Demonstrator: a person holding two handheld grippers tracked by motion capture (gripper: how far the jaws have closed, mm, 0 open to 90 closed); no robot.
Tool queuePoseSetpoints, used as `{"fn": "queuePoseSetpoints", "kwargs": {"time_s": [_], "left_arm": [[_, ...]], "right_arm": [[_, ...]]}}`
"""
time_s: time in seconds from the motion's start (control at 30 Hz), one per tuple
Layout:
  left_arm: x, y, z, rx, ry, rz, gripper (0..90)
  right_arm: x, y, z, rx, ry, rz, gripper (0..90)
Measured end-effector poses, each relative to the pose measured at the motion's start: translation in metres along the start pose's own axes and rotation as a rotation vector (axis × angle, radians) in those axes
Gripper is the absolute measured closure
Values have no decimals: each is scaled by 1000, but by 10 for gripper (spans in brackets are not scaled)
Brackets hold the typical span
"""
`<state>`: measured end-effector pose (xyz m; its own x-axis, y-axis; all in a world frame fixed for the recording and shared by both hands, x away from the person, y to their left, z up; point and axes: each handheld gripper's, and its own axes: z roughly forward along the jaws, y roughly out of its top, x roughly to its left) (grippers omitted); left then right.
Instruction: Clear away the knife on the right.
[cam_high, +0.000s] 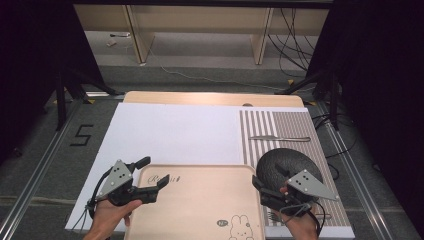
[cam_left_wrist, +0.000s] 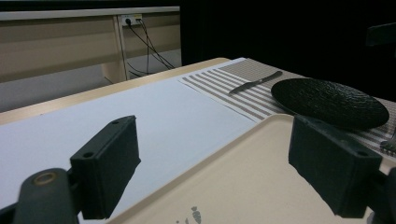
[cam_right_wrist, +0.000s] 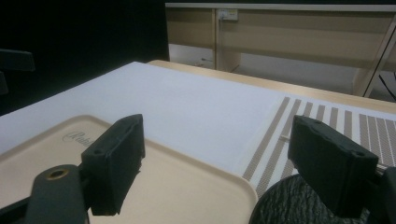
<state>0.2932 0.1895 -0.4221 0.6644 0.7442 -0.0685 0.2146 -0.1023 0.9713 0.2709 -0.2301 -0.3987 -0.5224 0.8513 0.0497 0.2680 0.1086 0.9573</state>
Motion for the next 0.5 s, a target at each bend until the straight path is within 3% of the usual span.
{"fn": "queuePoseSetpoints", "kwargs": {"time_s": [0.03,0.33,0.37,0.47,0.5], "left_arm": [[0,0,0,1,0,0,159],[0,0,0,6,1,5,159],[1,-1,1,7,2,5,159],[1,-1,0,7,4,6,159],[1,-1,0,6,5,2,159]], "right_arm": [[-4,1,1,23,19,0,195],[-20,13,6,94,40,-26,193],[-25,17,10,132,51,-51,192],[-32,22,14,171,55,-73,192],[-41,28,19,211,73,-85,193]]}}
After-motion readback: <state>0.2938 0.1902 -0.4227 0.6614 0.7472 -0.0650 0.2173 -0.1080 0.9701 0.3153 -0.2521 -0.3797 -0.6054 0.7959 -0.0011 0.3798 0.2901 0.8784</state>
